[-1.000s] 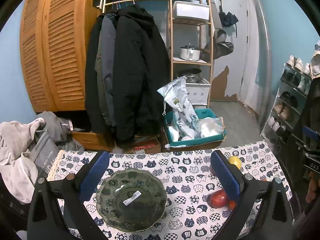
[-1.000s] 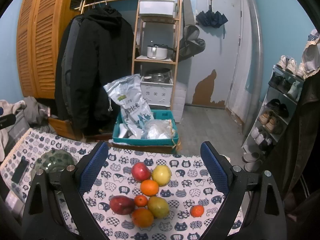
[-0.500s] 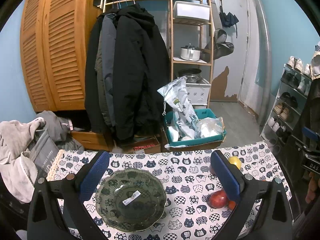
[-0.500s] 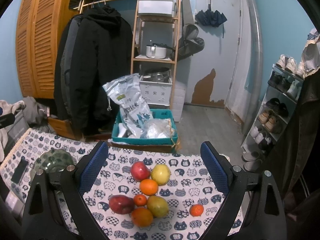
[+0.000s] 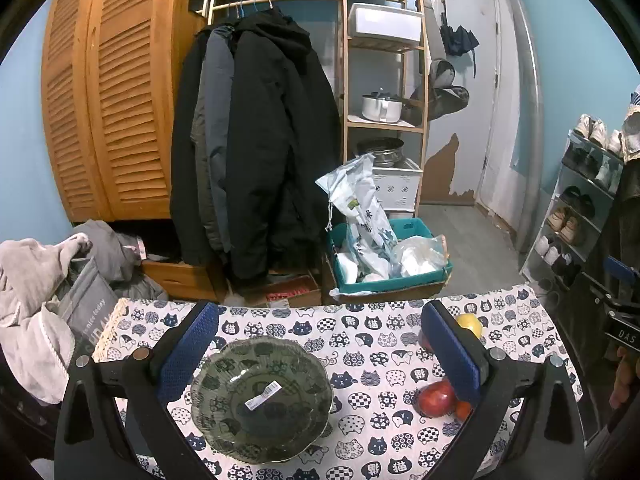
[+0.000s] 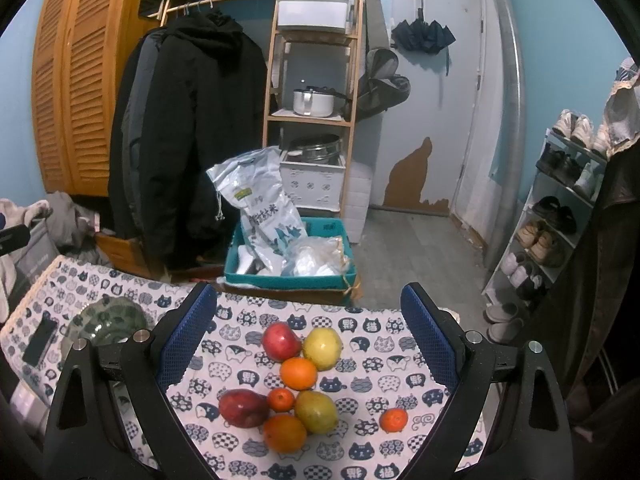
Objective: Organize fruits
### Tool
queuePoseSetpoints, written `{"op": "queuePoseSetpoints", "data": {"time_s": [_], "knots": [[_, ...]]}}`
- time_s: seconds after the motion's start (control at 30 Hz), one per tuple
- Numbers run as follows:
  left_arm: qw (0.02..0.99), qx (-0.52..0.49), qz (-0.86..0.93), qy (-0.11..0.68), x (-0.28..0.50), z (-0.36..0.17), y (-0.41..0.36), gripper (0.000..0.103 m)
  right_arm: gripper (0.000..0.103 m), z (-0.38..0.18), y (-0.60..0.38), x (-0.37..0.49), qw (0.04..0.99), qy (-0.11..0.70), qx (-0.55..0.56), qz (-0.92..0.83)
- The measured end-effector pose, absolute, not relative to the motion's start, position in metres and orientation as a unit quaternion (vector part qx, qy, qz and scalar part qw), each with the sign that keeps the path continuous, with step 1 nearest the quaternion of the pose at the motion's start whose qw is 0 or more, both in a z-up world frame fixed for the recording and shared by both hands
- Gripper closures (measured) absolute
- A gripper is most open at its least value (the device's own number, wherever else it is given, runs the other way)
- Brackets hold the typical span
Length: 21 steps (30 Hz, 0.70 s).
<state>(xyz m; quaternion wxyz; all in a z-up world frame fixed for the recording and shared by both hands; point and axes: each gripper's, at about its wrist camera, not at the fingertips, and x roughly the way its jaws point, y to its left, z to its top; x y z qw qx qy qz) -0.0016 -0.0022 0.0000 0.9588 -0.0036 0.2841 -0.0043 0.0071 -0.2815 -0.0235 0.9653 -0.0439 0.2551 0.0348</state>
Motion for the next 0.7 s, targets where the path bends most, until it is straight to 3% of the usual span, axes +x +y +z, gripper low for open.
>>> {"op": "queuePoseSetpoints", "data": {"time_s": [0.7], "knots": [[0.957,-0.005,-0.01,0.291,0.0026,0.0003,-0.0028,0.001,0.011,-0.0277,-0.2823,0.0065,0.964,0.259,-0.041,0.034]]}}
